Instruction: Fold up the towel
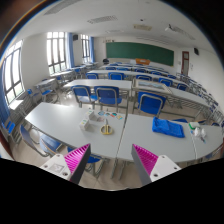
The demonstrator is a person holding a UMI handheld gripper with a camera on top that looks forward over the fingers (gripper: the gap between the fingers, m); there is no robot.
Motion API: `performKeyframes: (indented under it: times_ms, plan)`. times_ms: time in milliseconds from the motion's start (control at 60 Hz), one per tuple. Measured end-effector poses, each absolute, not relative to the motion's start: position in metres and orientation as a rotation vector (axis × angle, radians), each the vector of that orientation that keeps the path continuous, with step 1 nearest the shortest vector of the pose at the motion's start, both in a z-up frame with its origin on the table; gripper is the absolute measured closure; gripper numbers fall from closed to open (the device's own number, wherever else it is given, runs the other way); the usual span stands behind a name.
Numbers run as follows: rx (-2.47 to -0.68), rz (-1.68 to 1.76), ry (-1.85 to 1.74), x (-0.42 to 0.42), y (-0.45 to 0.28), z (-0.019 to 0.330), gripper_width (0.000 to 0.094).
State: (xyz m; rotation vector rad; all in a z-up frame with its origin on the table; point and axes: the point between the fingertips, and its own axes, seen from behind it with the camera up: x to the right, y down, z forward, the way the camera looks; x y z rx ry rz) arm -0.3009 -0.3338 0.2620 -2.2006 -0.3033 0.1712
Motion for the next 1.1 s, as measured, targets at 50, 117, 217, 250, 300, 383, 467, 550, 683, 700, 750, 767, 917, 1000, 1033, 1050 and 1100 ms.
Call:
performKeyframes:
  times_ms: [50,117,217,250,300,383,467,550,683,700,750,767,917,1000,1033,1050,1100]
  plan:
    - [-2.217,0.171,-0.300,-0.298,-0.334,0.256,0.0097]
    - [-2.248,0.173,-0.282,-0.286,-0.324,0.241,0.0101]
    - [-2.301,0.174,-0.234,-0.259,-0.299,0.205,0.0100]
    - [-2.318,0.166,-0.214,-0.247,-0.289,0.192,0.0098]
    - [-2.338,0.147,-0.181,-0.227,-0.271,0.173,0.0088]
    - [-2.356,0.098,-0.122,-0.187,-0.230,0.144,0.0087]
    - [-2.338,0.052,-0.066,-0.147,-0.172,0.120,0.0082]
    - [-2.323,0.010,-0.028,-0.114,-0.108,0.097,0.0086]
    - [-2.293,-0.013,-0.022,-0.087,-0.009,0.063,0.0088]
    - [-2.291,-0.013,-0.022,-0.085,0.001,0.058,0.0090]
    - [-2.299,-0.015,-0.018,-0.081,0.029,0.042,0.0089]
    - [-2.303,-0.014,-0.016,-0.080,0.038,0.037,0.0090]
    - [-2.355,-0.032,0.001,-0.071,0.084,-0.008,0.0139]
    - [-2.331,-0.129,-0.016,-0.055,0.093,-0.012,0.0451]
    - [-2.317,-0.137,-0.050,-0.058,0.094,-0.011,0.0536]
    - [-2.310,-0.139,-0.067,-0.060,0.095,-0.011,0.0566]
    - [-2.294,-0.155,-0.123,-0.063,0.095,-0.013,0.0713]
